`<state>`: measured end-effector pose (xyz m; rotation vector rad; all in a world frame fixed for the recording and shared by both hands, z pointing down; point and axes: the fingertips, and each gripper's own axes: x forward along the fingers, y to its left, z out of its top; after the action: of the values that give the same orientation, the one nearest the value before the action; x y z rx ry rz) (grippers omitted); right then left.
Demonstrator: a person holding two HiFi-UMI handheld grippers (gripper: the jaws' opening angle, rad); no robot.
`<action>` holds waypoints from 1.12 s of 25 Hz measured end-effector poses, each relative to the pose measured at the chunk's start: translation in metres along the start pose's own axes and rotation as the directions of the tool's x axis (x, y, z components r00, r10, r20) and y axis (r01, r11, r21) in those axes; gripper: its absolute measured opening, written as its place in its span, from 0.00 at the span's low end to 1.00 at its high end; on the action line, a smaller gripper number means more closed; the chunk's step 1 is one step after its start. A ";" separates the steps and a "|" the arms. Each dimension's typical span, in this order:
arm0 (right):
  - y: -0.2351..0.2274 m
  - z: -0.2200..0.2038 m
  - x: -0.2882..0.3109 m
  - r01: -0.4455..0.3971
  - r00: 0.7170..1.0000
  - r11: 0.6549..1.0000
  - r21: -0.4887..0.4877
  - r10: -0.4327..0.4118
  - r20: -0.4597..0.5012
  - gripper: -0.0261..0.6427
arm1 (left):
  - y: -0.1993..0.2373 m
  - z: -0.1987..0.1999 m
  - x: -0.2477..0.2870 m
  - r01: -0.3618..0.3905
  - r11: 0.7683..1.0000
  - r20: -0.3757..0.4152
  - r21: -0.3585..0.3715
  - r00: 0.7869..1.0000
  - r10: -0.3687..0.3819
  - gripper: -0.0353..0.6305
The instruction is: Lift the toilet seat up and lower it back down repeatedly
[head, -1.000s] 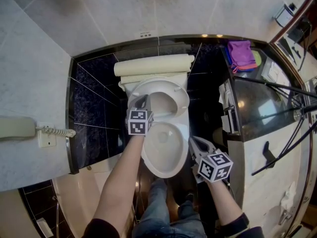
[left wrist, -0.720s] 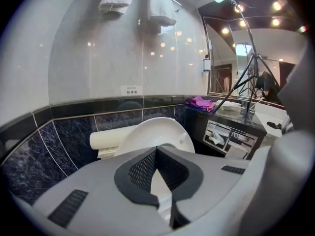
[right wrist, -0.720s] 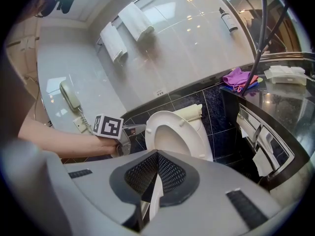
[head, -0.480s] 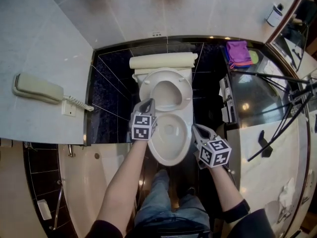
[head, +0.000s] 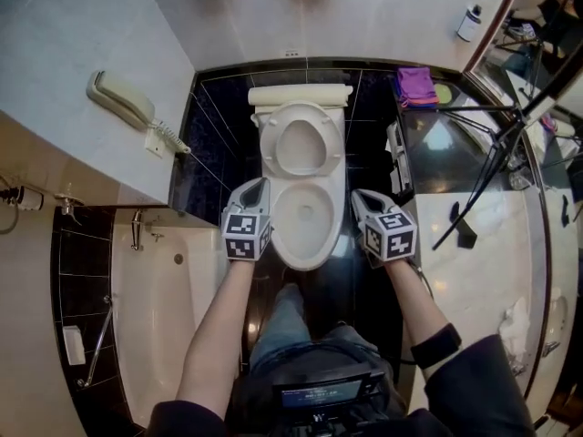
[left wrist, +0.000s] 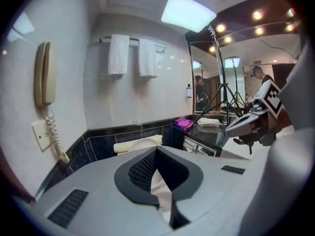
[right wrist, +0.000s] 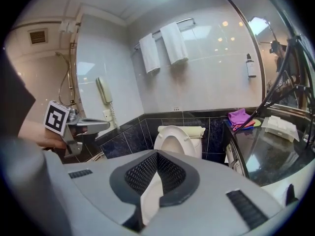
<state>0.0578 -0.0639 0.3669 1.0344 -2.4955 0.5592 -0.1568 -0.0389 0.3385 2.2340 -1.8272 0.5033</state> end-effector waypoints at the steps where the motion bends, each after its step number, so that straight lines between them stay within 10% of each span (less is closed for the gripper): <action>1: 0.001 -0.002 -0.009 0.008 1.000 1.000 -0.015 -0.008 -0.002 0.06 | -0.004 0.003 -0.015 -0.006 1.000 0.010 -0.010 1.000 0.006 0.04; 28: 0.006 -0.034 -0.116 0.084 0.996 0.995 -0.058 -0.085 -0.008 0.06 | -0.043 -0.015 -0.143 -0.047 0.996 0.027 -0.075 0.998 0.049 0.04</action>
<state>0.1357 0.0241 0.3377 1.1062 -2.4314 0.4628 -0.1411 0.1048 0.2992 2.1646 -1.8851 0.4066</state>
